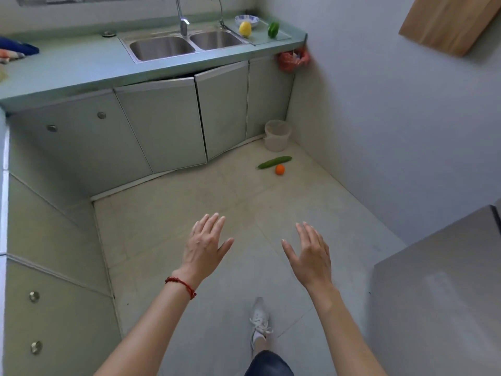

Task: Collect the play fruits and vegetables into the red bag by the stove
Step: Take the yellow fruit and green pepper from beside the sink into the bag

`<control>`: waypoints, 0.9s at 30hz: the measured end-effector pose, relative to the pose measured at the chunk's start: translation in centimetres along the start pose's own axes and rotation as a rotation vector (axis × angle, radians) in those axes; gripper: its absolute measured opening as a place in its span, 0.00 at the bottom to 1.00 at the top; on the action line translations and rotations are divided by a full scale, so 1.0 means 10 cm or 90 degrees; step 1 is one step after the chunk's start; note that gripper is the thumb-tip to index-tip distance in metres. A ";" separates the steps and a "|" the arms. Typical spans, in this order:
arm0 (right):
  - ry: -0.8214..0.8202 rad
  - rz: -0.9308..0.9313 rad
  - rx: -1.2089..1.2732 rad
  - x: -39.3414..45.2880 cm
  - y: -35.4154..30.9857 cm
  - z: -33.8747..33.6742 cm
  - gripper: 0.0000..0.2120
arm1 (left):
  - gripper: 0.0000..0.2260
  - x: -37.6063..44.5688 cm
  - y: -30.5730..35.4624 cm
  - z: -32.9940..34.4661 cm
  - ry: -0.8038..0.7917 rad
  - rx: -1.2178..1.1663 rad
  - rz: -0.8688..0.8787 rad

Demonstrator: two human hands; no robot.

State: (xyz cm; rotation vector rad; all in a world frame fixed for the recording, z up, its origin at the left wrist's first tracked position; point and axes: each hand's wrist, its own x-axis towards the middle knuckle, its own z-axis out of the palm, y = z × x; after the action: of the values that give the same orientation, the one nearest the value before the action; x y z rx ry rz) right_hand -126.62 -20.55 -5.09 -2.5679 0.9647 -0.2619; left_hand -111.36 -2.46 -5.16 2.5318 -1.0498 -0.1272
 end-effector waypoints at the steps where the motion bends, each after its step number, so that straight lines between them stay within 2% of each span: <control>1: -0.001 -0.003 0.000 0.18 0.02 0.01 0.28 | 0.25 0.17 0.01 0.02 0.002 0.002 -0.001; 15: -0.041 -0.052 -0.021 2.69 0.20 -0.07 0.28 | 0.25 2.57 0.01 0.10 0.007 0.019 -0.038; 27: -0.031 -0.028 -0.020 4.88 -0.13 0.24 0.28 | 0.26 4.78 -0.57 0.11 0.013 0.016 -0.019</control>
State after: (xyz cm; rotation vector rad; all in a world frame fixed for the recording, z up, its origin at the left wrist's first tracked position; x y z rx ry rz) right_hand -88.66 -51.36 -4.87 -2.6132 0.9026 -0.1969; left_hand -73.67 -32.48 -5.25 2.5660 -1.0111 -0.0967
